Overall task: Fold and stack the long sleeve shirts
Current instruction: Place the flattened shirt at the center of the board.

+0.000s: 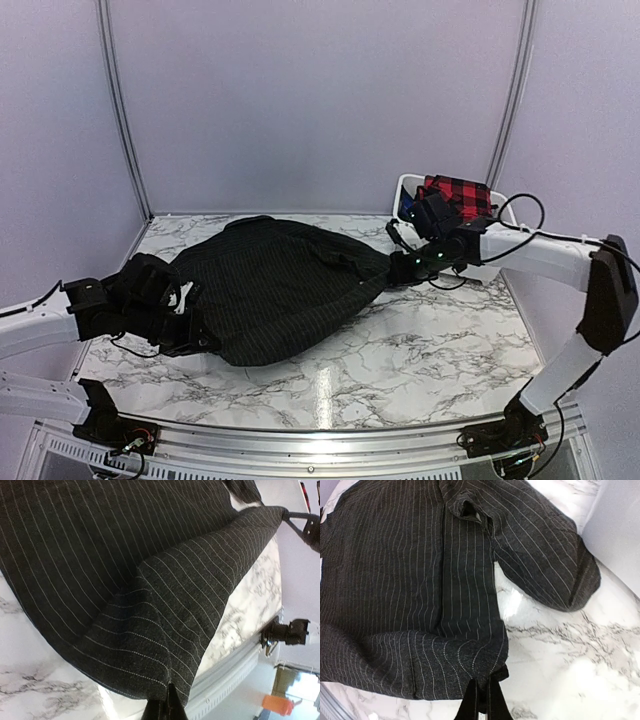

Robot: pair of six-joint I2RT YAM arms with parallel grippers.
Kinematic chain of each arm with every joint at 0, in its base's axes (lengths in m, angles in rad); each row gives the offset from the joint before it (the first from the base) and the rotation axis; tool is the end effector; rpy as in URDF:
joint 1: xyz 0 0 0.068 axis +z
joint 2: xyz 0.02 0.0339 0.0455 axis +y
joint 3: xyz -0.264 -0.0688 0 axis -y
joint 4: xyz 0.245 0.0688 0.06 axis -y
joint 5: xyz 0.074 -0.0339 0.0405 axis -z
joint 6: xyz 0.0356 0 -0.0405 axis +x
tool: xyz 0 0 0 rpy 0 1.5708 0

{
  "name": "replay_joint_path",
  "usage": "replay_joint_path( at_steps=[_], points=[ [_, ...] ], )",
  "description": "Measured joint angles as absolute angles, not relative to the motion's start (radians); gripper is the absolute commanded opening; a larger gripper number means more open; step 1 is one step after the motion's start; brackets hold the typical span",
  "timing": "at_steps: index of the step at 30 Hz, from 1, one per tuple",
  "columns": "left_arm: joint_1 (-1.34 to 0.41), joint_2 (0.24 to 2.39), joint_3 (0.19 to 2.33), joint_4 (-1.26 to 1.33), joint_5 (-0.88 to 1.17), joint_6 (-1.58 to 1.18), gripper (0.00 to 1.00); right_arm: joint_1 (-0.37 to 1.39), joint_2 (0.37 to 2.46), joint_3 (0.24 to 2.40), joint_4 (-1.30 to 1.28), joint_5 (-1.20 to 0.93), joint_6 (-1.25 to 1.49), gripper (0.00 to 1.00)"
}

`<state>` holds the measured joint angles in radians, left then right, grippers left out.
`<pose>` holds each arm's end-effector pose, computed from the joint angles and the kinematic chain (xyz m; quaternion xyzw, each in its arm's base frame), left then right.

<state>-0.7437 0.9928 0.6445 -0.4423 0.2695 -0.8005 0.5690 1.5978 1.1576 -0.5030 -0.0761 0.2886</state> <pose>0.1428 -0.1442 0.2304 0.0250 0.9176 -0.3519 0.1833 0.2838 0.1847 0.2387 -0.1444 0.9395 0.1612 0.2655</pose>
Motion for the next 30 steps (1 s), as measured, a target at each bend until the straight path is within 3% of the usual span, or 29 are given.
replay_joint_path(
  at_steps=[2, 4, 5, 6, 9, 12, 16, 22, 30],
  points=[
    [-0.774, 0.955, 0.652, -0.478, 0.313, -0.804, 0.00, 0.569, 1.515, 1.151, -0.574, -0.076, 0.275, 0.02],
    [-0.792, 0.919, 0.653, -0.510, 0.359, -0.809, 0.07, 0.569, 1.457, 1.145, -0.642, -0.075, 0.262, 0.08],
    [-0.794, 0.905, 0.653, -0.526, 0.373, -0.810, 0.14, 0.568, 1.444, 1.142, -0.667, -0.072, 0.257, 0.12],
    [-0.794, 0.899, 0.653, -0.539, 0.382, -0.810, 0.32, 0.566, 1.441, 1.139, -0.686, -0.070, 0.253, 0.15],
    [-0.794, 0.924, 0.653, -0.567, 0.395, -0.797, 0.68, 0.556, 1.496, 1.130, -0.698, -0.066, 0.241, 0.22],
    [-0.794, 0.980, 0.648, -0.583, 0.387, -0.783, 0.79, 0.551, 1.573, 1.100, -0.677, -0.069, 0.239, 0.40],
    [-0.794, 0.991, 0.654, -0.604, 0.364, -0.758, 0.79, 0.555, 1.562, 1.045, -0.678, -0.052, 0.246, 0.45],
    [-0.800, 1.082, 0.715, -0.594, 0.330, -0.729, 0.62, 0.663, 1.454, 1.045, -0.659, 0.044, 0.282, 0.40],
    [-0.951, 1.123, 0.722, -0.552, 0.295, -0.722, 0.63, 0.969, 1.370, 0.908, -0.576, 0.091, 0.377, 0.44]
  ],
)
